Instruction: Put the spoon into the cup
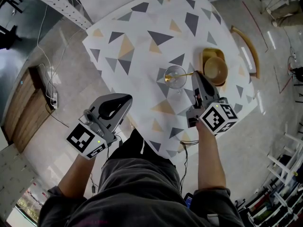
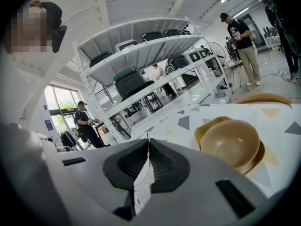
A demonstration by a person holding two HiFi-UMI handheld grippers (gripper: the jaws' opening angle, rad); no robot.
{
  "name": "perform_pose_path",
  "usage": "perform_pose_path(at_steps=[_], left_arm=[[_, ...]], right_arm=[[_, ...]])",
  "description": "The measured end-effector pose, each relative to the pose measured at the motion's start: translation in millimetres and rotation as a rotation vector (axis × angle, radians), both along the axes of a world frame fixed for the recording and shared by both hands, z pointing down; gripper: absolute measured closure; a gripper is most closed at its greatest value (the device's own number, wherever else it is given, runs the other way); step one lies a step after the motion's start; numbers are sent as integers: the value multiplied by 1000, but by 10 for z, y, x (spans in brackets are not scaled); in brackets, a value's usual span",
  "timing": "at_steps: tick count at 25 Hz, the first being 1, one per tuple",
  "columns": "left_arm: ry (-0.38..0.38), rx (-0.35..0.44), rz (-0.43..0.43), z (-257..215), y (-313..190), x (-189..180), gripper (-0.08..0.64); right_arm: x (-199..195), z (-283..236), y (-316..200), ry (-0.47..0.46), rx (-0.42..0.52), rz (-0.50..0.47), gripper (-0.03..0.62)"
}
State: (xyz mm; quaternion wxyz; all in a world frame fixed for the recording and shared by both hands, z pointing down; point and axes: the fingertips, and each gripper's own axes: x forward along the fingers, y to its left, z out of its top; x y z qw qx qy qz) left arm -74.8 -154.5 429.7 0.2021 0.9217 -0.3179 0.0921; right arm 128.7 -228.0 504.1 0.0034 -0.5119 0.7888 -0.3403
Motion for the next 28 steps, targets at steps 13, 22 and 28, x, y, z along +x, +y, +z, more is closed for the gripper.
perform_pose_path(at_steps=[13, 22, 28], left_arm=[[-3, 10, -2, -40, 27, 4, 545], [-5, 33, -8, -159, 85, -23, 545], [-5, 59, -15, -293, 167, -65, 545]], right_arm=[[1, -25, 14, 0, -4, 6, 560], [8, -172, 55, -25, 19, 5, 498], [40, -319, 140, -20, 40, 19, 479]])
